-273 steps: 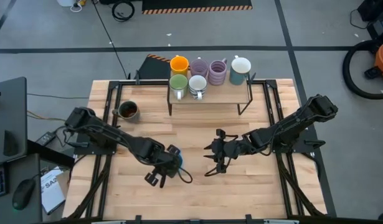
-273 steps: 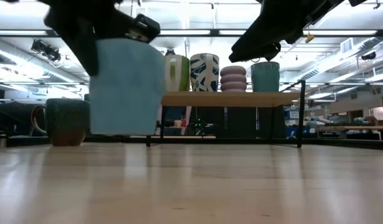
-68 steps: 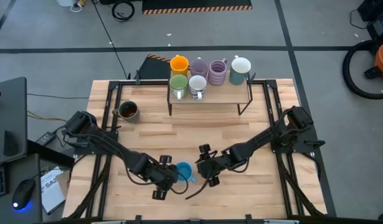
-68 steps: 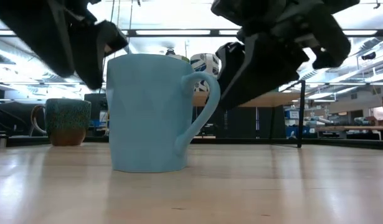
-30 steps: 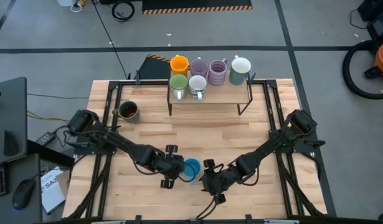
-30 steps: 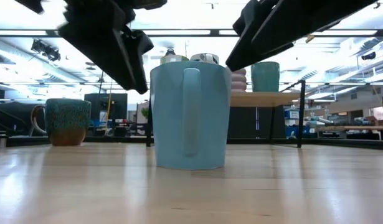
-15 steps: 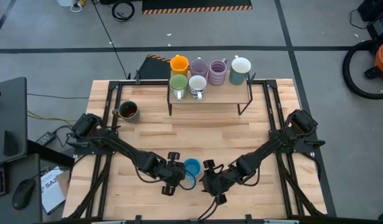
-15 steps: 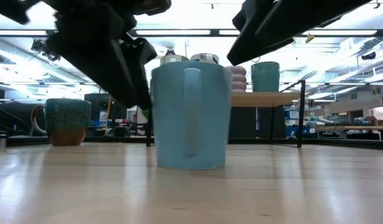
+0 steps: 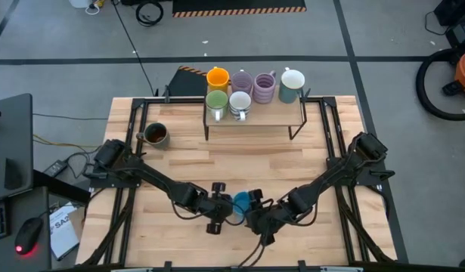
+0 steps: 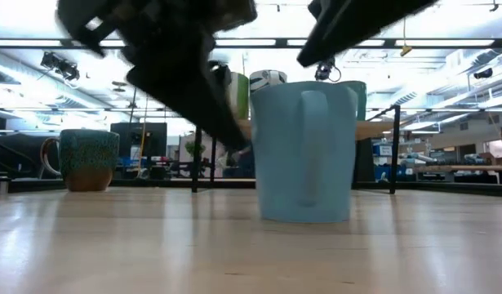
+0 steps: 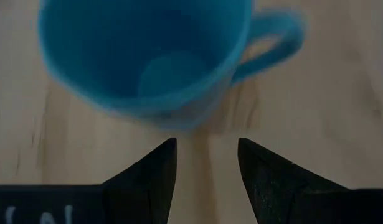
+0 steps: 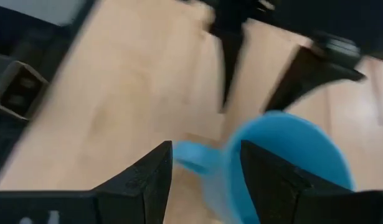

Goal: Place coffee mugs
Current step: Put the light blue mug on the shelf

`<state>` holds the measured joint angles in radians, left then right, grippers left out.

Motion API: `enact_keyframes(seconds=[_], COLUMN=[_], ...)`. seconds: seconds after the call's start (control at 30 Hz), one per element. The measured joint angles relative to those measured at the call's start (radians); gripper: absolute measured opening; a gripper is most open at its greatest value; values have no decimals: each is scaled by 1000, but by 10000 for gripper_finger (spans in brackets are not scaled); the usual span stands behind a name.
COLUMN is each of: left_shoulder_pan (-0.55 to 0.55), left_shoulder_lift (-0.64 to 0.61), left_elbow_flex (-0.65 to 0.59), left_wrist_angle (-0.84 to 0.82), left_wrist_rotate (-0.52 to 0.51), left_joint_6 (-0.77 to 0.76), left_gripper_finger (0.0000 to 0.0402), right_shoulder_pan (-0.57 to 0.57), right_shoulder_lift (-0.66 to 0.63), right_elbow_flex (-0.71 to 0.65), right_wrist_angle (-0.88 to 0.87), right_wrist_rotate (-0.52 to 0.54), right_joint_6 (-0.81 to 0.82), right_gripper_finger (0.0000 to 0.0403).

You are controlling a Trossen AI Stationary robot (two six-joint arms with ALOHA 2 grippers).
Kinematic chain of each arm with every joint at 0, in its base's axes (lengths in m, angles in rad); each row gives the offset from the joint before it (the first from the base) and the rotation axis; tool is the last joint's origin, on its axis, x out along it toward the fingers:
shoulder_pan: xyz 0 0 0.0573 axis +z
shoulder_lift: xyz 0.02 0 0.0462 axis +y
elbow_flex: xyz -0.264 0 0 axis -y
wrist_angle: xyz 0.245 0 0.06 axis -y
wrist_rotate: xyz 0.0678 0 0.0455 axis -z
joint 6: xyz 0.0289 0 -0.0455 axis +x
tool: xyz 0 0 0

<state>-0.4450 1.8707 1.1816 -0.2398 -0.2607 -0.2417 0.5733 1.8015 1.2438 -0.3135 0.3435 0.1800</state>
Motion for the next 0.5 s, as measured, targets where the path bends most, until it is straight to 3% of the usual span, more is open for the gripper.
enact_keyframes(seconds=[0.17, 0.5], left_shoulder_pan=[4, 2], left_shoulder_lift=[20, 26], left_elbow_flex=[0, 1], left_wrist_angle=[82, 87], left_wrist_rotate=[2, 2], left_joint_6=[22, 50], left_gripper_finger=[176, 176], right_shoulder_pan=[-7, -7], right_shoulder_lift=[1, 1], right_elbow_flex=[0, 0], right_wrist_angle=[-52, -121], right_wrist_rotate=[27, -56], right_joint_6=[45, 109], right_gripper_finger=[194, 194])
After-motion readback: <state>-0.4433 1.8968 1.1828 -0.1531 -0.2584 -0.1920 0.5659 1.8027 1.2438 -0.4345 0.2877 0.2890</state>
